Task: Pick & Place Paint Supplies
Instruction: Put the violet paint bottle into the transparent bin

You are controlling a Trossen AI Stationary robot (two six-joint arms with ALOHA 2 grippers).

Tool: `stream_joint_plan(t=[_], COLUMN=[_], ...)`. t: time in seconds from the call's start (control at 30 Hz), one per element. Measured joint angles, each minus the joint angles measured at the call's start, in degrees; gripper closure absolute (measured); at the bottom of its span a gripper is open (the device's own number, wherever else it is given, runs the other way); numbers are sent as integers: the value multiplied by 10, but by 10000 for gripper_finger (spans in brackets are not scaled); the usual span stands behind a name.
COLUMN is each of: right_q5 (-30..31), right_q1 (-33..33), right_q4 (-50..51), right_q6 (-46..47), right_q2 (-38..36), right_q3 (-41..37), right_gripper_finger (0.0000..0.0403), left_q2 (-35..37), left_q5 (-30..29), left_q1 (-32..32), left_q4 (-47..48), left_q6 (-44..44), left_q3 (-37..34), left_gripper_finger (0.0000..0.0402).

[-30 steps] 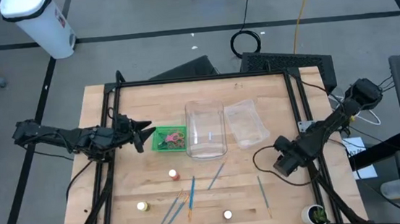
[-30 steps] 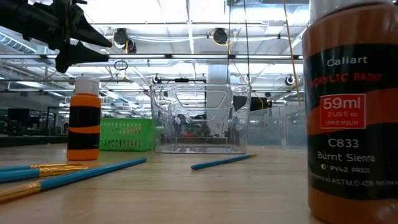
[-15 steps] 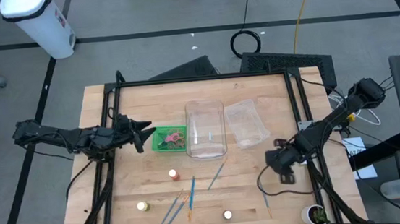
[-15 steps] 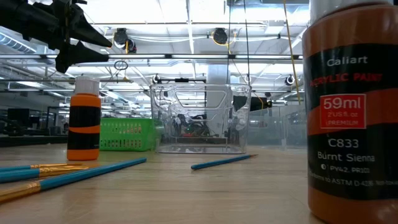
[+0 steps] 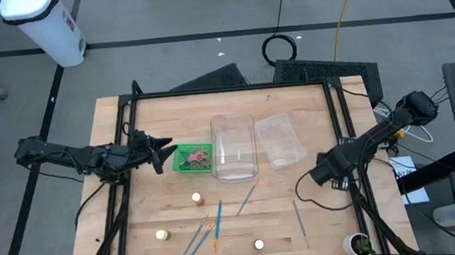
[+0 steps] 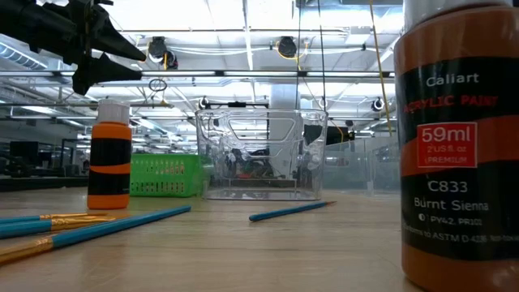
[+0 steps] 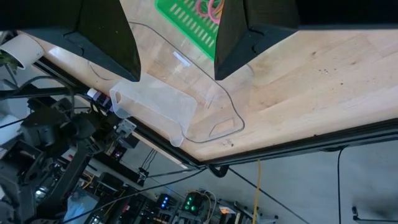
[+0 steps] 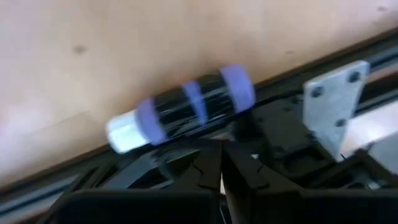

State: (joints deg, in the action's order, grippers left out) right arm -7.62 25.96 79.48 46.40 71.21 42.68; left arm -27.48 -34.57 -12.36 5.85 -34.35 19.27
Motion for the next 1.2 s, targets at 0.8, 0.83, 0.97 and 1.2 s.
stream_joint_plan(t=[0.8,0.83,0.97,1.2], right_q5=[-66,-69,-90,-31], right_q1=[-24,-24,-22,-10], right_q4=[-75,-89,-165,-140], right_q6=[13,13,6,-10], right_q2=[189,189,184,183], right_q3=[0,1,11,104], right_gripper_finger=[403,403,403,403], left_q2=[0,0,0,0], left_q5=[0,0,1,1], left_q1=[0,0,0,0], left_q4=[-1,-1,-1,-1], left_q6=[0,0,0,0], left_q3=[0,0,0,0], left_gripper_finger=[190,190,190,190])
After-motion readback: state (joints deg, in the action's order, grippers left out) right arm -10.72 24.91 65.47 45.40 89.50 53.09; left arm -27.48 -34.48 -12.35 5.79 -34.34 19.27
